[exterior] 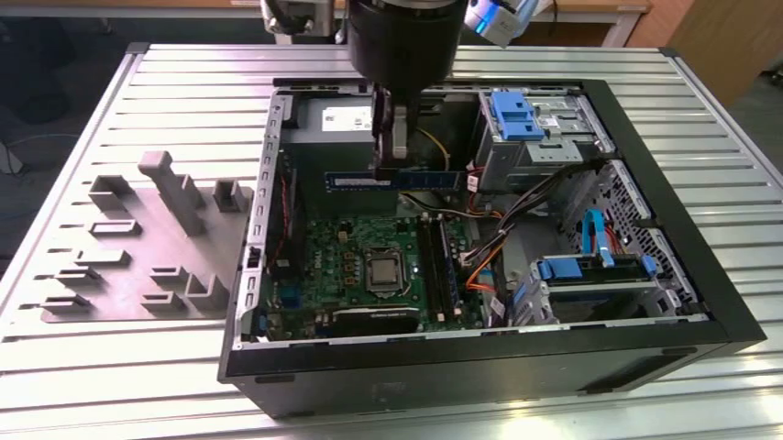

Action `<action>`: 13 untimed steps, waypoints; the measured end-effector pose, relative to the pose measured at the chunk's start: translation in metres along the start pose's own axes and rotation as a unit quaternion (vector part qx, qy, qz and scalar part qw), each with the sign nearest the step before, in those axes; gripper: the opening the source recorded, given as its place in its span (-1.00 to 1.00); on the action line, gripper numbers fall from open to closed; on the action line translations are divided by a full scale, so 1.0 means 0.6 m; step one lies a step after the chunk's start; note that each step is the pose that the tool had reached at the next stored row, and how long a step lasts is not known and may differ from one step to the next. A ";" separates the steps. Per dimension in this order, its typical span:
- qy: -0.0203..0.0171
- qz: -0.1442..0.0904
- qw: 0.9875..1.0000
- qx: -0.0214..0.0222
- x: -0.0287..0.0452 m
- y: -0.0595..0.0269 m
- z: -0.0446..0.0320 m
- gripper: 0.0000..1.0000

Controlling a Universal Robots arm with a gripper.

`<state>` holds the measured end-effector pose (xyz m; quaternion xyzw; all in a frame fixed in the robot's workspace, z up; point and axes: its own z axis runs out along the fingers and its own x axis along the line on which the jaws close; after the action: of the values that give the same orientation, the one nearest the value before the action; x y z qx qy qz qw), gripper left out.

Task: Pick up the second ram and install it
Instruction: 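Pick up the second ram and move it above second insertion slot, then insert the second ram into the second slot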

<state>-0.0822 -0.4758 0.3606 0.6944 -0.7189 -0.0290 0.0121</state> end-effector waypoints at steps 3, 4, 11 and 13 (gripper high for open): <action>0.000 0.000 1.000 0.000 0.000 -0.004 0.007 -0.76; 0.000 0.000 1.000 0.000 0.000 -0.004 0.008 -0.76; 0.000 0.000 1.000 0.000 0.000 -0.004 0.009 -0.76; 0.000 0.000 1.000 0.000 0.000 -0.004 0.009 -0.76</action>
<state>-0.0803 -0.4758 0.3548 0.6944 -0.7189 -0.0289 0.0122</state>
